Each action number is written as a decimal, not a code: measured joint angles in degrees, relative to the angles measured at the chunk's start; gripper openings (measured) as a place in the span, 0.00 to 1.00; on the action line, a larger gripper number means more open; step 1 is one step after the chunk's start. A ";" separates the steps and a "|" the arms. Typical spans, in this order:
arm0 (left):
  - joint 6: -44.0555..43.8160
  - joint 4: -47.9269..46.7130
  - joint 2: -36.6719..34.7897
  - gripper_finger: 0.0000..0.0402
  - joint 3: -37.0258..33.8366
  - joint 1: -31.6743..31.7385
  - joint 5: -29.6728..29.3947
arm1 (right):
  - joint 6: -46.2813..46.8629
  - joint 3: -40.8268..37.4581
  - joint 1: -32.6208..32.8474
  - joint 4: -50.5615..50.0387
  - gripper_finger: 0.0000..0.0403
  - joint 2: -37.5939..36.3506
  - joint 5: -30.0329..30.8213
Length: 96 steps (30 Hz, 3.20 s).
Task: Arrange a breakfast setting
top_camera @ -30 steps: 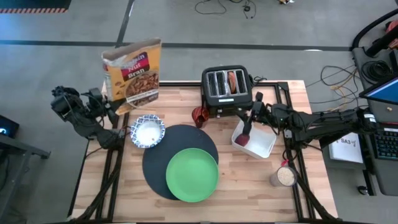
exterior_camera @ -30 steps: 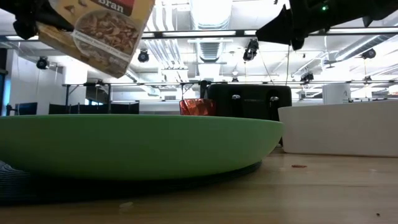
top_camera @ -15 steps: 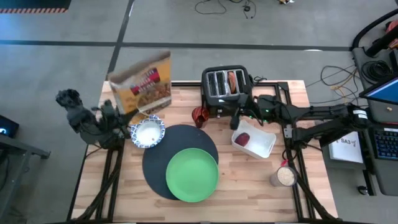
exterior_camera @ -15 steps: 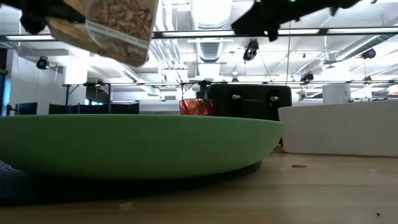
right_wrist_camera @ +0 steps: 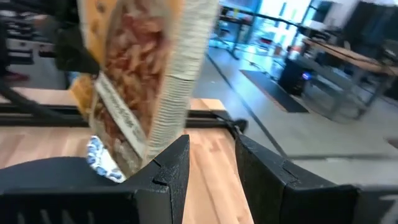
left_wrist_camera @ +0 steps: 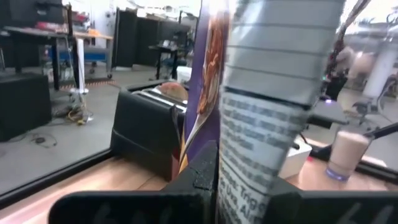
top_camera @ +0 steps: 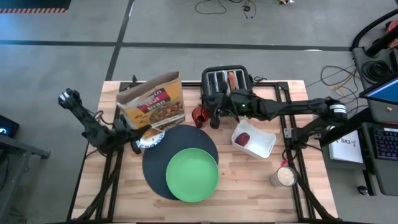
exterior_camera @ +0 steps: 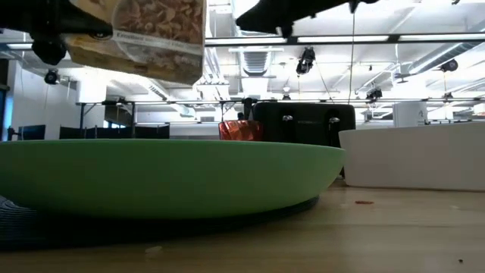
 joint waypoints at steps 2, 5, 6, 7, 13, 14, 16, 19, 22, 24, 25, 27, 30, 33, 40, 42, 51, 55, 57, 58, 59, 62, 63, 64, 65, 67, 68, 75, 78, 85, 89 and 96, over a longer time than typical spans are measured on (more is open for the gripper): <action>2.12 4.48 0.71 0.00 -1.32 0.05 0.65 | -0.98 1.59 -0.43 -0.04 0.30 1.61 -3.30; 2.33 6.00 1.91 0.00 -2.52 0.08 4.51 | -1.29 3.08 -2.05 1.57 0.30 3.55 -12.50; 2.10 5.89 2.37 0.00 -2.71 0.04 6.50 | -0.95 3.14 -2.76 2.58 0.30 3.99 -16.21; 1.67 5.94 2.97 0.00 -2.77 0.04 7.89 | -0.14 3.14 -3.47 3.94 0.30 4.53 -19.32; 1.10 8.63 5.65 0.00 -2.42 0.07 8.31 | 1.26 3.18 -5.86 5.87 0.30 6.03 -22.85; 1.10 8.64 5.82 0.00 -2.40 0.04 8.34 | 1.23 3.34 -6.04 5.91 0.30 6.04 -22.80; 0.93 8.62 5.90 0.00 -2.40 0.02 7.93 | 1.02 3.83 -6.19 5.96 0.30 6.03 -22.76; 0.39 8.73 6.09 0.00 -2.40 0.04 6.14 | 0.05 4.90 -6.16 6.14 0.30 6.02 -22.76; 0.38 8.70 6.10 0.00 -2.40 0.04 5.69 | 3.20 5.26 -6.10 6.04 0.30 6.04 -22.76; 0.31 8.78 6.14 0.00 -2.40 0.04 5.73 | 4.90 5.26 -6.12 5.75 0.30 6.05 -22.79; 0.23 8.77 6.17 0.00 -2.40 0.04 5.73 | 5.58 5.26 -6.12 5.44 0.30 6.06 -22.78; 0.02 8.78 6.17 0.00 -2.40 0.04 5.75 | 6.41 5.26 -6.12 3.33 0.30 5.93 -22.78; -0.01 8.82 6.17 0.00 -2.40 0.04 5.77 | 6.52 5.77 -6.36 -1.43 0.29 4.35 -16.79; -0.46 8.85 6.33 0.00 -2.40 0.04 5.93 | 3.22 5.90 -6.80 -4.93 0.25 0.58 -7.22; -3.71 8.60 9.91 0.00 -2.53 -0.04 11.23 | -1.10 1.60 -5.43 -4.95 0.04 -5.45 -20.40; -5.99 8.62 11.66 0.00 -2.55 -0.01 11.27 | -1.15 0.31 -5.07 -4.62 0.03 -7.01 -20.34; -12.39 9.08 20.12 0.00 -2.45 0.04 6.48 | 1.95 -7.20 -5.07 -4.17 0.06 -10.90 -20.36; -16.63 8.90 24.31 0.00 -2.45 -0.09 6.93 | 4.30 -9.52 -5.10 -3.77 0.14 -10.47 -20.31; -17.28 8.78 25.94 0.00 -2.45 -0.51 7.83 | 4.49 -10.07 -5.10 -3.49 0.19 -9.99 -20.29; -17.35 8.78 26.67 0.00 -2.45 -0.80 8.50 | 4.46 -10.12 -5.09 -2.96 0.21 -9.79 -20.17; -17.37 8.78 27.35 0.00 -2.45 -1.08 8.73 | 4.45 -10.12 -5.09 -2.21 0.24 -9.72 -20.05; -17.88 8.87 29.52 0.00 -2.47 -1.14 7.12 | 4.45 -10.12 -5.09 -0.76 0.32 -9.83 -19.90; -18.49 8.82 30.37 0.00 -2.48 -1.14 5.21 | 4.41 -10.12 -5.09 -0.62 0.34 -9.81 -19.88; -19.00 8.80 31.24 0.00 -2.49 -1.14 3.27 | 4.38 -10.12 -5.11 -0.71 0.36 -9.75 -19.88; -19.62 8.83 32.16 0.00 -2.49 -1.12 1.44 | 4.42 -10.15 -5.09 -0.82 0.38 -9.74 -19.88; -20.82 8.82 34.00 0.00 -2.49 -1.09 -2.27 | 4.47 -10.15 -5.10 -0.86 0.42 -9.64 -19.88; -21.41 8.84 34.94 0.00 -2.51 -1.09 -3.38 | 4.48 -10.15 -5.09 -0.81 0.43 -9.63 -19.88; -28.24 8.86 40.98 0.00 -2.51 -1.14 -0.20 | 4.93 -10.19 -5.11 -0.84 0.49 -9.63 -19.85; -30.66 8.88 43.40 0.00 -2.51 -1.09 -0.28 | 4.93 -10.19 -5.22 -0.84 0.49 -9.63 -19.81; -31.64 8.93 48.09 0.00 -1.63 -1.09 -0.55 | 5.03 -10.19 -5.22 -0.86 0.49 -9.61 -19.70; -34.96 8.93 49.77 0.01 -1.29 -1.09 -0.57 | 5.00 -10.19 -5.22 -0.86 0.49 -9.61 -19.24; -39.29 9.13 51.68 0.13 -1.29 -1.09 -0.29 | 5.06 -10.21 -5.22 -0.86 0.49 -9.57 -19.13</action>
